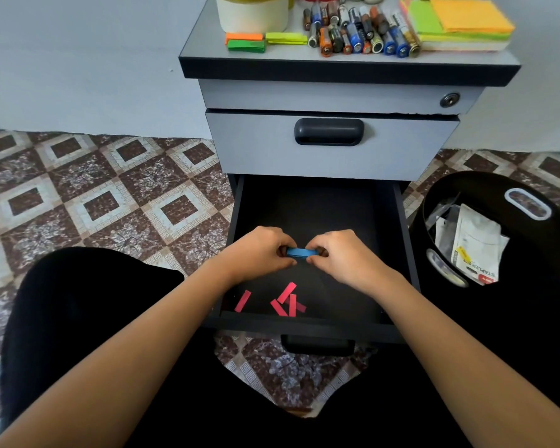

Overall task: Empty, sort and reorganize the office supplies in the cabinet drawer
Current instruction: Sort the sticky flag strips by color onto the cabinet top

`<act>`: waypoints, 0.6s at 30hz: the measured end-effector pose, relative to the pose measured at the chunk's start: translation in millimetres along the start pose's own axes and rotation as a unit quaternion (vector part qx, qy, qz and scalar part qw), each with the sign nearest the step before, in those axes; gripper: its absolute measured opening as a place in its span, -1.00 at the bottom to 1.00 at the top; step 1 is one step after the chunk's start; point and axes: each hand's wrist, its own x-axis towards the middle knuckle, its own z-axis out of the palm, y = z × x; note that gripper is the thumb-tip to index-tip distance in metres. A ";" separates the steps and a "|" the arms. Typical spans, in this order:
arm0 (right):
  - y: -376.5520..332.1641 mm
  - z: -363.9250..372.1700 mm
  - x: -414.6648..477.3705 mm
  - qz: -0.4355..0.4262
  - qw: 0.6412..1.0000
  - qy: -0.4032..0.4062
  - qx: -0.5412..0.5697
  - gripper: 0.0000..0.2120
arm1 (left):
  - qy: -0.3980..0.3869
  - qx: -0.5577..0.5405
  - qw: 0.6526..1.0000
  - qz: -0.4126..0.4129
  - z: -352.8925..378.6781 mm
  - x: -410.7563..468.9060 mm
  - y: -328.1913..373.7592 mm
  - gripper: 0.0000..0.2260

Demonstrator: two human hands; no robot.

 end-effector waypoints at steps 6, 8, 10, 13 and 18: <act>0.0 -2.8 -0.8 -0.016 1.000 0.000 0.010 -0.73 | 0.026 -0.004 1.000 0.016 0.2 -1.5 0.8 -0.74; 0.3 -2.9 -1.0 -0.027 1.000 0.003 0.007 -0.71 | 0.026 -0.005 0.999 0.017 -0.4 -1.7 0.2 -0.76; 0.8 -2.1 -0.8 -0.029 0.999 0.011 0.018 -0.70 | 0.029 -0.007 0.999 0.017 -0.8 -2.4 -0.5 -0.77; 1.2 -0.3 -0.3 0.013 0.993 0.035 0.113 -0.71 | 0.043 -0.009 0.999 0.022 -0.5 -3.4 -1.7 -0.78; 0.0 0.5 0.1 0.172 0.819 0.034 0.546 -0.78 | 0.103 -0.021 0.994 0.024 1.2 -3.4 -2.0 -0.78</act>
